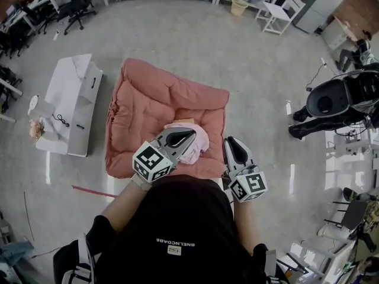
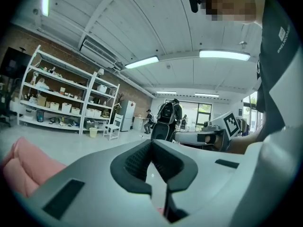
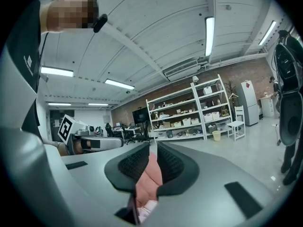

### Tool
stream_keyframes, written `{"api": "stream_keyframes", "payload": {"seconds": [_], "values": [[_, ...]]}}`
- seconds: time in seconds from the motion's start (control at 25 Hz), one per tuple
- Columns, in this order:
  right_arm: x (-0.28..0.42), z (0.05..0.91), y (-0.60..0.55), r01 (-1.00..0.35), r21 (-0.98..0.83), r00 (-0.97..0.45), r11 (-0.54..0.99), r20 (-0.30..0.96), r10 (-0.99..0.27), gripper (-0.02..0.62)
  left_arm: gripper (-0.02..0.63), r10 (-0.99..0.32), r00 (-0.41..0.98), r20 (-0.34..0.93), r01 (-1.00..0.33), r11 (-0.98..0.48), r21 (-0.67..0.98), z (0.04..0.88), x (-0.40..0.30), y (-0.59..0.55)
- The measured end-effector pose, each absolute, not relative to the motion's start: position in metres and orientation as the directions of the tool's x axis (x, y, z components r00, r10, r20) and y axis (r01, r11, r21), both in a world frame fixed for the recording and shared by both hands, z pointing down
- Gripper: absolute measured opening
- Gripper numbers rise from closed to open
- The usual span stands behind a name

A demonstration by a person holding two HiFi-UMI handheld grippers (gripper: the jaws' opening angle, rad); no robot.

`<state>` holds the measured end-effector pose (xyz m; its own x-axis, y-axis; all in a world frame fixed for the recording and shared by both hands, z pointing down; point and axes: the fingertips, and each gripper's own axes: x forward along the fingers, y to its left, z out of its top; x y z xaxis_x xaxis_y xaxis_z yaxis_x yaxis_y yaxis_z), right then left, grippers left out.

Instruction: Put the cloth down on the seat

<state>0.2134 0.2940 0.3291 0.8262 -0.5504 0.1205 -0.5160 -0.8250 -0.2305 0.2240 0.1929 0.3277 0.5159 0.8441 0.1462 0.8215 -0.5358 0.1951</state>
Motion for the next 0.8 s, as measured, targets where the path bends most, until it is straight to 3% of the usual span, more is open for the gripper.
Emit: {"api": "stream_keyframes", "payload": {"seconds": [0.8], "values": [[0.204, 0.343, 0.295, -0.518, -0.278, 0.809, -0.809, 0.145, -0.569, 0.071, 0.015, 0.791, 0.585, 0.179, 0.766, -0.612, 0.199, 0.343, 0.211, 0.18]]}}
